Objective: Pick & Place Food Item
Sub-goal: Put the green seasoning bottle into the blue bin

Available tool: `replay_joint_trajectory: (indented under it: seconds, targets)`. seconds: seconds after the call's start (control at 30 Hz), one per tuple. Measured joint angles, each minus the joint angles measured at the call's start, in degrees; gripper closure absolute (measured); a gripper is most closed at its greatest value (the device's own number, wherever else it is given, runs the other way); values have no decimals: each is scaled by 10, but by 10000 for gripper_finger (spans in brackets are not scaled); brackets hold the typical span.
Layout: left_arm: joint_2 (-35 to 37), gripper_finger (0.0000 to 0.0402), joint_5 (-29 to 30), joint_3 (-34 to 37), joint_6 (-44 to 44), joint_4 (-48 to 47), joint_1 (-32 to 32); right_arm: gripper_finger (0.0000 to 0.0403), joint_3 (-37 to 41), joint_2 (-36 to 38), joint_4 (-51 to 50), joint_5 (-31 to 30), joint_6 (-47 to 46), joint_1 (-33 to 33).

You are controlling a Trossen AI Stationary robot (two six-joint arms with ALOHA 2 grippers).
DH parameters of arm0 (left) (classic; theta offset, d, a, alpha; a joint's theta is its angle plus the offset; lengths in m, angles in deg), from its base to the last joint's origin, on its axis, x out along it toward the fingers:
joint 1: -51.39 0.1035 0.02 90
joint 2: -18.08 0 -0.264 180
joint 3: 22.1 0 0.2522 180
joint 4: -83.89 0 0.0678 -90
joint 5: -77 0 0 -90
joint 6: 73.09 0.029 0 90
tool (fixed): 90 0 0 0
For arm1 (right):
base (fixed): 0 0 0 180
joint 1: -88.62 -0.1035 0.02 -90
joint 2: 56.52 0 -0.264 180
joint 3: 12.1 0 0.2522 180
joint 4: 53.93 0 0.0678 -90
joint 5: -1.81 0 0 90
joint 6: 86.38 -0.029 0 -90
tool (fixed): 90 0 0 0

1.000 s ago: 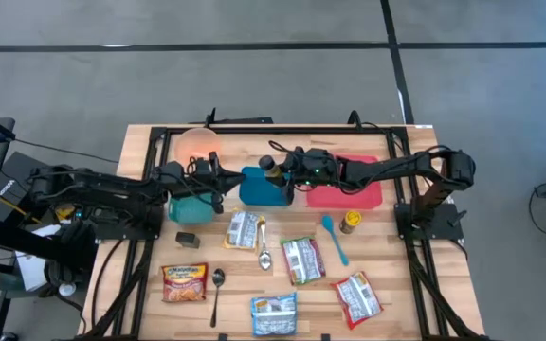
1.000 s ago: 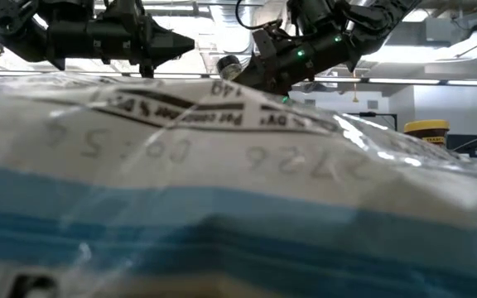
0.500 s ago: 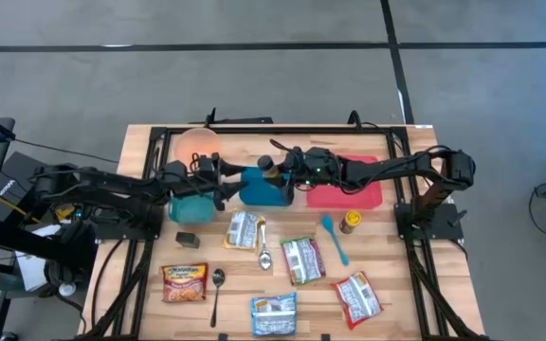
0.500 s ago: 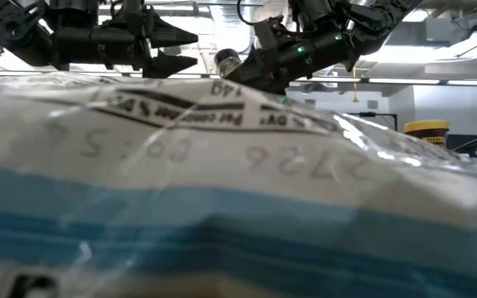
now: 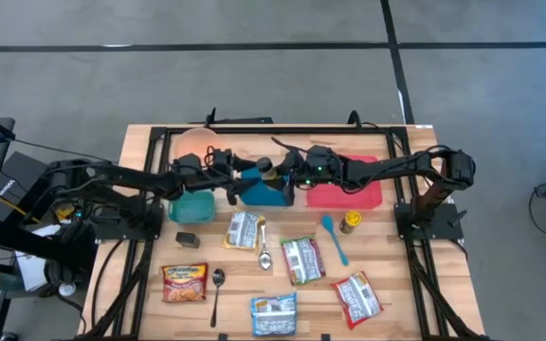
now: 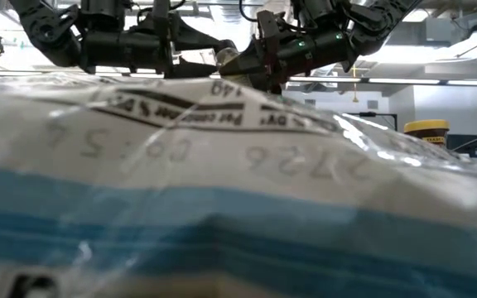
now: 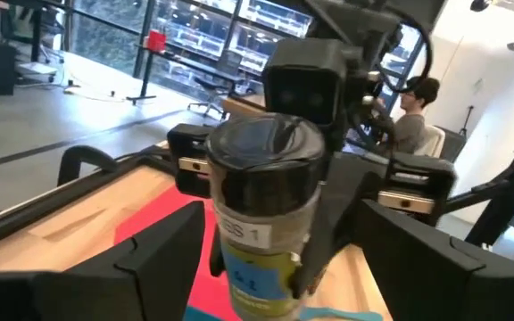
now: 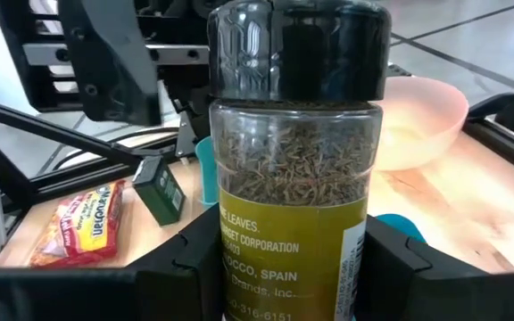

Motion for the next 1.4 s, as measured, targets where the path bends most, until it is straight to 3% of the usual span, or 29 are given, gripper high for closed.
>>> replay_joint_trajectory:
  seconds: [0.83,1.4]
  targets:
    - [-76,118,0,-74,5,5,0,234,0,0,-9,22,-11,0]
    - [-76,199,0,-74,0,12,0,234,0,0,-12,24,-13,1]
